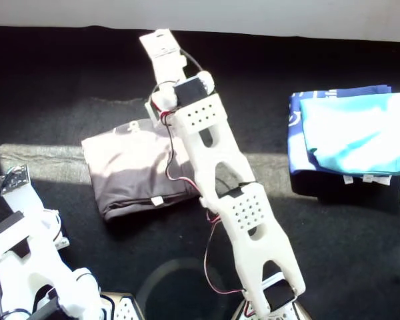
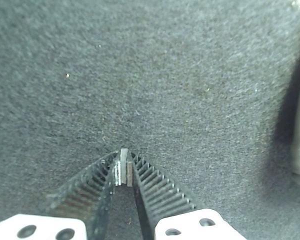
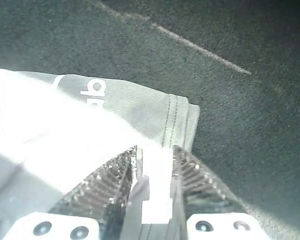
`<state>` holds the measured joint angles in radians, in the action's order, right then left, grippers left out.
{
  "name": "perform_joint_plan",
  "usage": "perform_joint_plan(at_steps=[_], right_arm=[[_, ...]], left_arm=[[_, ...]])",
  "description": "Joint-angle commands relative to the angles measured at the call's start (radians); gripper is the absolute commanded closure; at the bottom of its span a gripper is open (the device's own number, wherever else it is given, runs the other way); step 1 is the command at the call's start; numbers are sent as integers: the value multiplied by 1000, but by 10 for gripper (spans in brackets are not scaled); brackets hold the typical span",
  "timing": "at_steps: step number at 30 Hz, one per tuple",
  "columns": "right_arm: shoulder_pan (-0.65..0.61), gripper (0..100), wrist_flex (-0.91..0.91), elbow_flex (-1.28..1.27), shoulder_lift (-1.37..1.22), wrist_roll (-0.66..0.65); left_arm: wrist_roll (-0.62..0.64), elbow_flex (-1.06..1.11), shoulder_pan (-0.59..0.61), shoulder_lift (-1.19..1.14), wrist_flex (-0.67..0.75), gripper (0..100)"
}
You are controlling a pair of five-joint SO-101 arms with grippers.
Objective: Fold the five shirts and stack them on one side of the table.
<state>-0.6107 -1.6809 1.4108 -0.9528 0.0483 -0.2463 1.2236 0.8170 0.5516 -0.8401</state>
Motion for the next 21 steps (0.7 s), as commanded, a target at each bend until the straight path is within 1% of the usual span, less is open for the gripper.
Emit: perform_joint_plan(at_steps=[1,4,6,8,13,18,21], right_arm=[[-53,983,-73,94,39,28],[-113,992,-84,96,10,31],[-151,992,-85,85,4,84],[-189,992,-85,65,10,140],[-288,992,-87,-30,36,186],[-352,992,-85,-134,51,262],[-383,992,-85,-170,51,285]], left_arm=[[-3,1,16,7,34,990],[-3,1,18,7,34,990],[-3,1,21,7,49,990],[0,1,59,7,83,990],[157,-7,194,5,167,990],[238,-8,277,5,199,990],[245,-7,278,5,212,990]])
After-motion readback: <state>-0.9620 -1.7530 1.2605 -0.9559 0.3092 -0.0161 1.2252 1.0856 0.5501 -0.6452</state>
